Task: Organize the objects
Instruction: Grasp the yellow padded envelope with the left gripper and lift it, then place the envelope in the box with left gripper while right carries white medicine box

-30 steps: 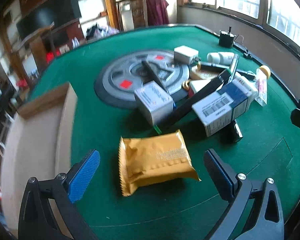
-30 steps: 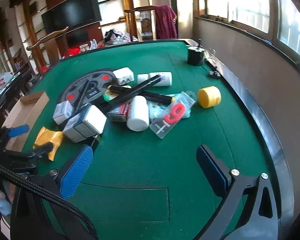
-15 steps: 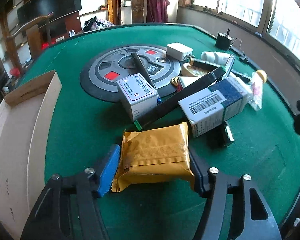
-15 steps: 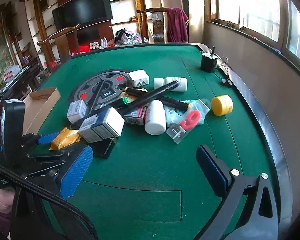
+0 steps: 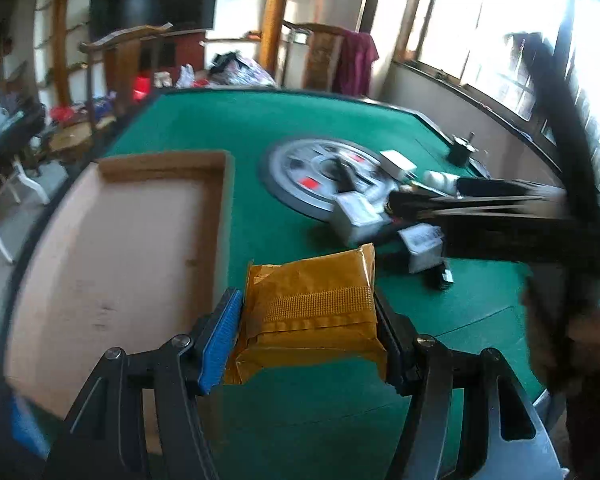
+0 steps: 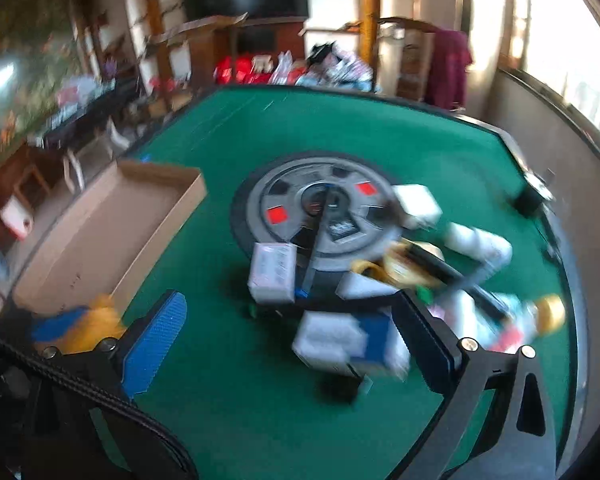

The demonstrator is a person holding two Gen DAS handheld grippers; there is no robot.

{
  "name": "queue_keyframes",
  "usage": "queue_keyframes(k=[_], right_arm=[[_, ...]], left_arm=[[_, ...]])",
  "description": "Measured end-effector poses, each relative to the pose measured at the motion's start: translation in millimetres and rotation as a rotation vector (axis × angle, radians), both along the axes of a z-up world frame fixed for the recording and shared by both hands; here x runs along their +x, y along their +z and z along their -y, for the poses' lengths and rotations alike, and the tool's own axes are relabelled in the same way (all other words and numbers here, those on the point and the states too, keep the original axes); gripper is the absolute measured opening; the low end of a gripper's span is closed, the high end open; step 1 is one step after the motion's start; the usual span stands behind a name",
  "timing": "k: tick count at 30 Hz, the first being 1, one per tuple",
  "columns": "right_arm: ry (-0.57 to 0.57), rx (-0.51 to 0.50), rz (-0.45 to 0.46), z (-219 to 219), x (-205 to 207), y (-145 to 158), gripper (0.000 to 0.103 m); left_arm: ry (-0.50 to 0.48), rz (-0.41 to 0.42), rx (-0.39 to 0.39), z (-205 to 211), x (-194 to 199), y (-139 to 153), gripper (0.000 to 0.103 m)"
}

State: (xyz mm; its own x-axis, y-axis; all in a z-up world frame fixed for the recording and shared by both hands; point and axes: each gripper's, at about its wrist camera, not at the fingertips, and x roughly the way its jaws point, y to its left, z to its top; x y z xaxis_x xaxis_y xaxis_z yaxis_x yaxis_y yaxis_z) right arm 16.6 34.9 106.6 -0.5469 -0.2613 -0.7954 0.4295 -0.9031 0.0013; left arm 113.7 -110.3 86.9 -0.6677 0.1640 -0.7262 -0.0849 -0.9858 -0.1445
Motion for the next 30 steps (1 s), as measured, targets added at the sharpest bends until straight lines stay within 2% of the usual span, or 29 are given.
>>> queue_keyframes(k=[2, 3, 4, 6, 9, 10, 15, 19, 23, 26, 30], right_arm=[[0.008, 0.053, 0.043, 19, -16, -16, 0.08], [0.003, 0.083, 0.056, 24, -23, -23, 0.068], [-0.008, 0.109, 0.069, 27, -28, -30, 0.062], [-0.025, 0.141, 0.091, 31, -38, -43, 0.055], [-0.049, 0.166, 0.148, 32, -47, -60, 0.035], [-0.048, 0.161, 0.16, 32, -47, -64, 0.032], [-0.048, 0.171, 0.154, 32, -41, -67, 0.031], [-0.057, 0.103, 0.164, 26, -44, -56, 0.031], [-0.04, -0.013, 0.135, 30, -43, -26, 0.031], [0.011, -0.115, 0.128, 46, -42, -1, 0.031], [0.066, -0.219, 0.183, 82, -48, 6, 0.031]], left_arm=[[0.026, -0.023, -0.03, 15, 5, 8, 0.057], [0.035, -0.03, -0.045, 19, 5, 9, 0.057], [0.043, -0.037, -0.056, 27, 6, 11, 0.057], [0.057, -0.039, -0.06, 40, 6, 11, 0.057], [0.073, -0.036, -0.065, 53, 3, 8, 0.057], [0.078, -0.038, -0.069, 57, 2, 7, 0.057], [0.091, -0.034, -0.057, 71, -8, 0, 0.057], [0.099, -0.037, -0.051, 79, -9, -1, 0.057], [0.1, -0.034, -0.029, 90, -19, 8, 0.057], [0.106, -0.04, -0.055, 98, -36, 15, 0.057], [0.121, -0.006, -0.079, 106, -75, 10, 0.057]])
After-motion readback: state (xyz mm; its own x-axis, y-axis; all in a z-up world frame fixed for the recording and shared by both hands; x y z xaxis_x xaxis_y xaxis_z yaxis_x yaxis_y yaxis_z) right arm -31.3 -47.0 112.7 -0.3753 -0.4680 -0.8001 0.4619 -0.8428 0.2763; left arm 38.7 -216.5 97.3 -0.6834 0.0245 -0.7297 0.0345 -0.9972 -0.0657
